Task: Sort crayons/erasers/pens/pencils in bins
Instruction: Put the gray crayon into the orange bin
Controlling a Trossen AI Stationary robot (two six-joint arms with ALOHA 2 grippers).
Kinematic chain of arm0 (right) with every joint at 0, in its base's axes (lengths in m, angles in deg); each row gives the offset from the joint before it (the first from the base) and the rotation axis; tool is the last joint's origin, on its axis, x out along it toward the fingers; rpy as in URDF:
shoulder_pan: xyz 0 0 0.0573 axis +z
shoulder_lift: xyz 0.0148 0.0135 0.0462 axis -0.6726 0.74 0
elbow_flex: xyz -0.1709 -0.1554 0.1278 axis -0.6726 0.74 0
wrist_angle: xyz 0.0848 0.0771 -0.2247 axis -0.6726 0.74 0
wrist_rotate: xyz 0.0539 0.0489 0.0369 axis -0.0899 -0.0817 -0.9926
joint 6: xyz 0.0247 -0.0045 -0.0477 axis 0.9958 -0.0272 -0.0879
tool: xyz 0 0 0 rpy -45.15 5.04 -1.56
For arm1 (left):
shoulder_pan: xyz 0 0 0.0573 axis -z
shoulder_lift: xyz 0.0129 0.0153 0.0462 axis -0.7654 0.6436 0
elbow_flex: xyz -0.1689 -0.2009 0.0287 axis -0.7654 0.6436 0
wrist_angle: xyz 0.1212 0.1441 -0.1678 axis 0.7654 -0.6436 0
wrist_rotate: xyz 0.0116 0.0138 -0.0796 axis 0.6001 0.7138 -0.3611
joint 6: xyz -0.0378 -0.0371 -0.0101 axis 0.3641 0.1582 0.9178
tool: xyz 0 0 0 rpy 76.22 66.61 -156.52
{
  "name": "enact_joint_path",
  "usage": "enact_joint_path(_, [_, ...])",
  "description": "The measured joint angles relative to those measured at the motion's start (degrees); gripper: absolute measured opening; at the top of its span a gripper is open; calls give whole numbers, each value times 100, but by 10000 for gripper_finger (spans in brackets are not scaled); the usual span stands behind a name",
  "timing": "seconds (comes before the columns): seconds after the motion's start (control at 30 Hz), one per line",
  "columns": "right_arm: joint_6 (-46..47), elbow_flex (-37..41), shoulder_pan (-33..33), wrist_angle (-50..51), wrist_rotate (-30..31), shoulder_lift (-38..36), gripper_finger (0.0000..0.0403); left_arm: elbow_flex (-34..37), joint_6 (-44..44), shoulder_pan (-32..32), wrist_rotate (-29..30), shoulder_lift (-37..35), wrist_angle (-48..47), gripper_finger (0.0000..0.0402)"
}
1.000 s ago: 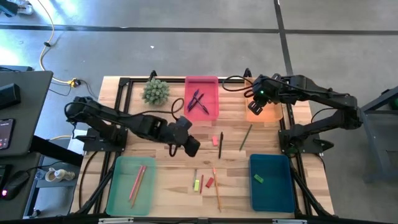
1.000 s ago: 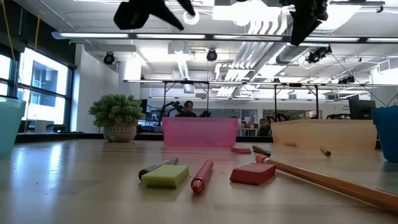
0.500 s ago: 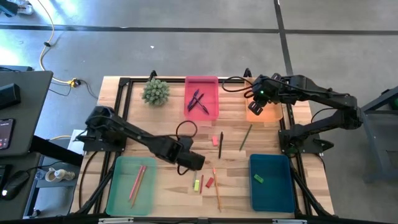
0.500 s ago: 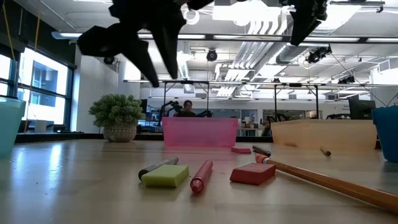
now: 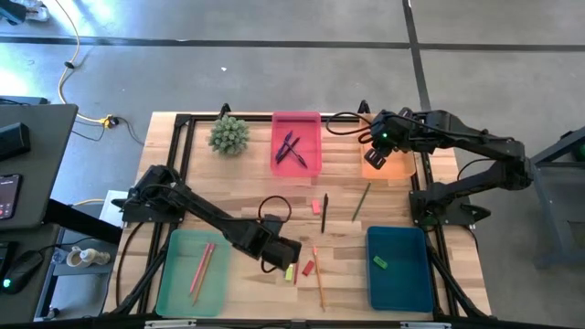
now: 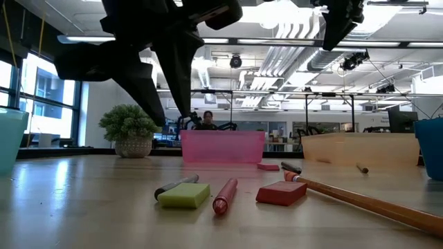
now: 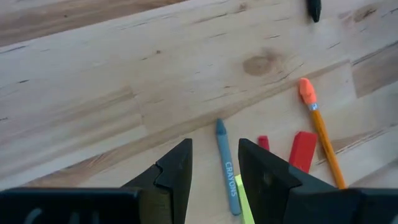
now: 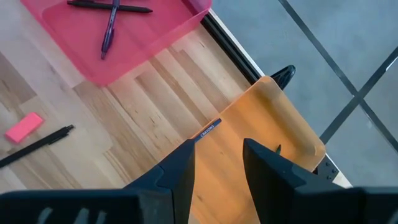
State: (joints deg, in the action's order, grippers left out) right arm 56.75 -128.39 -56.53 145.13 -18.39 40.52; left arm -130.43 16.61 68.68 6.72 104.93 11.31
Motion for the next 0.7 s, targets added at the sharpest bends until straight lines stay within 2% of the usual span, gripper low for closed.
enact_joint_path(0.37, [2,0,0,-36,-1,0,126,-4,-27,48,284,68,311,117])
enact_joint_path(0.6, [2,0,0,-83,-2,-2,126,-17,-565,-73,-450,96,493,117])
enact_joint_path(0.7, [2,0,0,-84,-7,-1,126,-344,-814,-162,-468,70,308,117])
